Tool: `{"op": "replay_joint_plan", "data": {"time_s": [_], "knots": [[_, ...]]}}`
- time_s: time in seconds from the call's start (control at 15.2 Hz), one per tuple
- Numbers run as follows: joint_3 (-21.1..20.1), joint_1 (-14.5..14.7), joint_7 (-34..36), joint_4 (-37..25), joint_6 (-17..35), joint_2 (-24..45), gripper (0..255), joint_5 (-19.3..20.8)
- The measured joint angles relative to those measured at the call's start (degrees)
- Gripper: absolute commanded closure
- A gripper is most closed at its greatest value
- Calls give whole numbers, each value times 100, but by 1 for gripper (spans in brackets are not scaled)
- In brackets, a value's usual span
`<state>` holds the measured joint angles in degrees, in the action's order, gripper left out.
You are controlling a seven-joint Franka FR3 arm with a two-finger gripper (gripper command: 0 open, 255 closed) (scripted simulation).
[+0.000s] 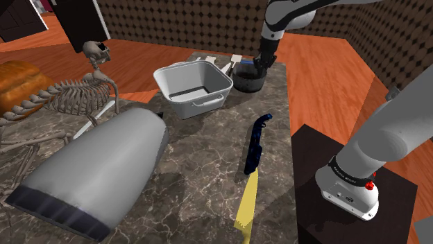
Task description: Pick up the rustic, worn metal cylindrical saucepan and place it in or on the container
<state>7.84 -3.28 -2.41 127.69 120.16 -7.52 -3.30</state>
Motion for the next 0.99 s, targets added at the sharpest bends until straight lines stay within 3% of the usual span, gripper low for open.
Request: {"op": "replay_joint_plan", "data": {"time_s": [0.99], "knots": [[-14,-7,98,-866,-1174,-314,255,70]]}}
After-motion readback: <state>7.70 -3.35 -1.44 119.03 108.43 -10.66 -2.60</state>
